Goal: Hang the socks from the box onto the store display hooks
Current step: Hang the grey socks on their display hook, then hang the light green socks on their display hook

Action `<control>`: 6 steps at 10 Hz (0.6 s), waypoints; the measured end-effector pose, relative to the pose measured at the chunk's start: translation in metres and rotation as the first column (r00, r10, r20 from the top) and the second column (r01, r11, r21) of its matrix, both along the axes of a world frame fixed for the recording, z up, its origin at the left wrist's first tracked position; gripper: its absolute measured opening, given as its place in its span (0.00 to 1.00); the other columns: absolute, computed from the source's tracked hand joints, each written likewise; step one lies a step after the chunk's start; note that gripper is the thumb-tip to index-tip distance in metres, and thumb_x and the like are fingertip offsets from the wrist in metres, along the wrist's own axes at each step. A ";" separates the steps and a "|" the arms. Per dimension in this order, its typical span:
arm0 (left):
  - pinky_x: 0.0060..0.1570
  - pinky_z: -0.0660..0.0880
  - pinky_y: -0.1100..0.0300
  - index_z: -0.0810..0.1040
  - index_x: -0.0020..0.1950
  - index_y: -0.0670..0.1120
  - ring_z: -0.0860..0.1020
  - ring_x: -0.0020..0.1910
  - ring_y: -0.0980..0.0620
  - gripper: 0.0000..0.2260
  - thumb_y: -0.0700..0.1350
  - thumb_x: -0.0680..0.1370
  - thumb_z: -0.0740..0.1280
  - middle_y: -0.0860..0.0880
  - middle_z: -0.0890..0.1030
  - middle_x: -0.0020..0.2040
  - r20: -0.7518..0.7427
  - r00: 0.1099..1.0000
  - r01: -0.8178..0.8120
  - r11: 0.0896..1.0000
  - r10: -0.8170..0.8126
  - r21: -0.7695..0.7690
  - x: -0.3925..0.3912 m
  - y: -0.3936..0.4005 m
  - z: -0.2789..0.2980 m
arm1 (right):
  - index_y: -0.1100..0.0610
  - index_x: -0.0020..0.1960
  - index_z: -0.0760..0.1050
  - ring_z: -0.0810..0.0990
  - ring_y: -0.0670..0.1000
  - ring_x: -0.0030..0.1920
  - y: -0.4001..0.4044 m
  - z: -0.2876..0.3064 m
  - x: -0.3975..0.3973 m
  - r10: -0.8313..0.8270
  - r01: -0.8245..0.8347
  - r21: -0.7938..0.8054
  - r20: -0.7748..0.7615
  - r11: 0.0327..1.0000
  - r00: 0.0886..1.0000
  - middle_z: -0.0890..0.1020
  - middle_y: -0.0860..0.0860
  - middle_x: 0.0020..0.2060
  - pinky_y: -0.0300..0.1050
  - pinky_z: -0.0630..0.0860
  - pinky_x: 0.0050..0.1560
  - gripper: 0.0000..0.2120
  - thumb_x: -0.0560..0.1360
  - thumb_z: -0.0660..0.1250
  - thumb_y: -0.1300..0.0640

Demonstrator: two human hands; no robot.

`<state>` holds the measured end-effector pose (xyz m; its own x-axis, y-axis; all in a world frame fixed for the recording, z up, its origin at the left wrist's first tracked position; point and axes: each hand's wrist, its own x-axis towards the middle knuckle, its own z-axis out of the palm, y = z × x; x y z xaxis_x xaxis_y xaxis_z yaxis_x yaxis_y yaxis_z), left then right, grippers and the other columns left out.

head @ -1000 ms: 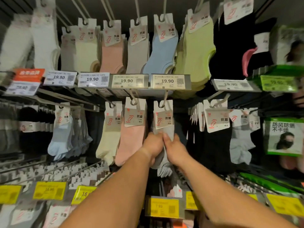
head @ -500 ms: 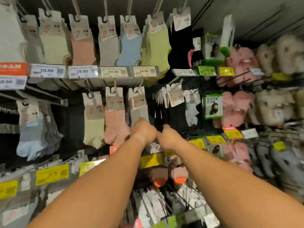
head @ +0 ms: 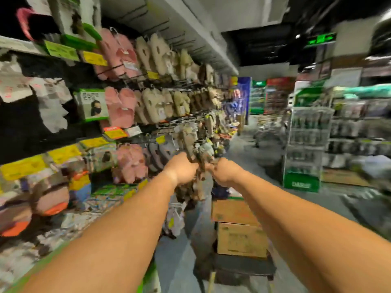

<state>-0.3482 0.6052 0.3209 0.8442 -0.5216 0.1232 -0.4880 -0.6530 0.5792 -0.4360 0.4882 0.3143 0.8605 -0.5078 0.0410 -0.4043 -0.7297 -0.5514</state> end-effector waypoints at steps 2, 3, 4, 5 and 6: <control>0.55 0.73 0.54 0.74 0.64 0.42 0.78 0.55 0.44 0.16 0.52 0.83 0.63 0.42 0.79 0.61 -0.084 0.982 0.177 0.983 -0.172 0.057 -0.024 -0.089 -0.034 | 0.62 0.54 0.76 0.77 0.62 0.59 -0.089 -0.031 -0.046 -0.117 0.114 -0.031 -0.101 0.993 0.988 0.79 0.63 0.57 0.47 0.71 0.53 0.20 0.84 0.54 0.48; 0.48 0.67 0.56 0.74 0.47 0.45 0.76 0.43 0.48 0.10 0.48 0.84 0.62 0.44 0.78 0.47 -0.117 0.974 0.204 0.975 -0.194 0.083 -0.023 -0.115 -0.051 | 0.65 0.62 0.74 0.77 0.63 0.59 -0.123 -0.046 -0.045 -0.149 0.148 -0.015 -0.091 0.989 0.985 0.78 0.64 0.58 0.48 0.72 0.54 0.23 0.85 0.51 0.48; 0.42 0.69 0.57 0.74 0.60 0.42 0.77 0.46 0.46 0.12 0.50 0.83 0.63 0.42 0.79 0.54 -0.107 0.982 0.167 0.982 -0.157 0.089 -0.009 -0.130 -0.070 | 0.62 0.68 0.71 0.77 0.64 0.60 -0.138 -0.062 -0.043 -0.159 0.161 0.006 -0.128 0.987 0.979 0.77 0.65 0.60 0.49 0.74 0.56 0.21 0.86 0.49 0.50; 0.50 0.72 0.52 0.75 0.53 0.42 0.78 0.53 0.41 0.09 0.47 0.83 0.62 0.39 0.81 0.55 -0.165 0.974 0.175 0.979 -0.157 0.101 0.013 -0.156 -0.101 | 0.66 0.62 0.76 0.78 0.61 0.57 -0.177 -0.107 -0.023 -0.096 0.089 -0.044 -0.207 0.995 0.974 0.80 0.63 0.57 0.47 0.73 0.55 0.28 0.85 0.48 0.45; 0.57 0.75 0.50 0.77 0.58 0.42 0.79 0.56 0.41 0.12 0.50 0.82 0.64 0.40 0.81 0.60 -0.230 0.962 0.170 0.981 -0.146 0.091 0.048 -0.190 -0.139 | 0.66 0.67 0.72 0.77 0.61 0.61 -0.214 -0.150 0.008 -0.098 0.097 -0.018 -0.289 0.995 0.952 0.78 0.64 0.61 0.46 0.72 0.59 0.29 0.85 0.46 0.45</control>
